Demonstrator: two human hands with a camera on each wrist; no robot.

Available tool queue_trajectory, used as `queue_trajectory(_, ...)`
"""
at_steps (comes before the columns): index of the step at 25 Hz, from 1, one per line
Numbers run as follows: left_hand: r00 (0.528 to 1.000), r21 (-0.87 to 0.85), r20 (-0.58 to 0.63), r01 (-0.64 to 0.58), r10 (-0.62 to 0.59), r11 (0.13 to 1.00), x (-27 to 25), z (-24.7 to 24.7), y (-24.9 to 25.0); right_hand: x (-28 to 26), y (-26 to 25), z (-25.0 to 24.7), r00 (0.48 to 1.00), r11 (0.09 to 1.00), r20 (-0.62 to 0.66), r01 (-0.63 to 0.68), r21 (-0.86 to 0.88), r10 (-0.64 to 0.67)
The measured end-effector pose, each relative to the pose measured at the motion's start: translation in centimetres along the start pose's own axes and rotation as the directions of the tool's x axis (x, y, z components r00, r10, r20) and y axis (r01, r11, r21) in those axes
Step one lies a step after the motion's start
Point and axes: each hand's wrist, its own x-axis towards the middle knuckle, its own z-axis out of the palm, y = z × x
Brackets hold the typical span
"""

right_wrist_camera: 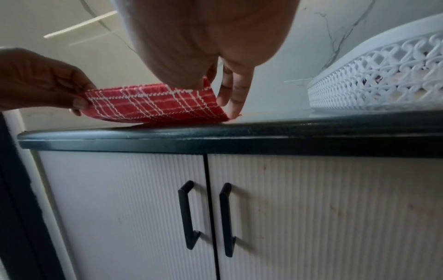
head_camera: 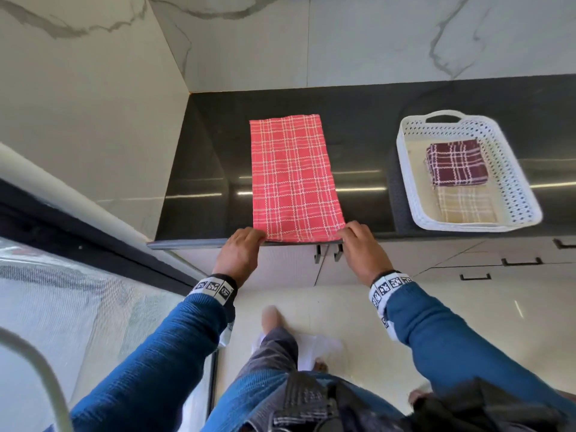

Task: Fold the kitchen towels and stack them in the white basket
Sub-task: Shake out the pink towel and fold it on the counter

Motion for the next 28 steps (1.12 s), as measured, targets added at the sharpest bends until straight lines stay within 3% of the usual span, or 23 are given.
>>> queue_trajectory(3, 1.000, -0.039, -0.016, -0.005, 0.004, 0.999, -0.9, -1.1, 0.0, -0.6, -1.2, -1.3, 0.998, 0.996, -0.060, 0.005, 0.090, 0.000)
queue_trajectory(5, 0.996, -0.179, 0.031, 0.082, -0.078, 0.980, -1.5, -2.4, 0.3, -1.2, -1.7, -2.3, 0.998, 0.987, -0.063, 0.037, 0.157, -0.028)
queue_trajectory(7, 0.981, -0.258, 0.128, 0.178, -0.149, 0.950, -1.9, -4.3, 0.6, -2.0, -2.0, -3.5, 1.000, 0.987, -0.018, 0.000, 0.158, 0.003)
queue_trajectory(9, 0.956, -0.277, 0.254, 0.217, -0.146, 0.936, -2.2, -6.5, 0.8, -2.6, -2.1, -4.6, 0.999, 0.982, 0.035, -0.031, 0.186, 0.025)
queue_trajectory(13, 0.871, -0.434, 0.485, 0.316, -0.077, 0.844, -0.3, -11.2, 0.3, -0.6, -2.9, -8.6, 0.964, 0.832, 0.247, -0.216, 0.511, 0.098)
queue_trajectory(14, 0.873, -0.474, 0.483, 0.331, -0.074, 0.816, 0.8, -11.9, 0.0, 0.6, -3.1, -9.8, 0.958, 0.798, 0.265, -0.242, 0.553, 0.107)
queue_trajectory(16, 0.925, -0.536, 0.369, 0.291, -0.090, 0.792, 4.1, -12.6, -0.6, 3.7, -3.2, -11.6, 0.962, 0.742, 0.229, -0.260, 0.617, 0.147)
queue_trajectory(18, 0.971, -0.592, 0.206, 0.221, -0.120, 0.775, 8.5, -12.6, -0.8, 7.4, -2.7, -12.8, 0.970, 0.699, 0.113, -0.233, 0.676, 0.215)
queue_trajectory(20, 0.986, -0.614, 0.083, 0.167, -0.147, 0.771, 13.8, -12.0, -1.0, 11.7, -1.6, -12.5, 0.948, 0.671, 0.008, -0.232, 0.705, 0.319)
queue_trajectory(23, 0.980, -0.545, 0.039, 0.183, -0.193, 0.818, 21.8, -9.6, -1.5, 18.8, 1.7, -9.8, 0.869, 0.617, -0.005, -0.348, 0.706, 0.495)
queue_trajectory(28, 0.953, -0.334, 0.104, 0.301, -0.283, 0.893, 30.7, -2.6, -4.9, 26.6, 6.5, -3.7, 0.769, 0.678, -0.010, -0.558, 0.479, 0.640)
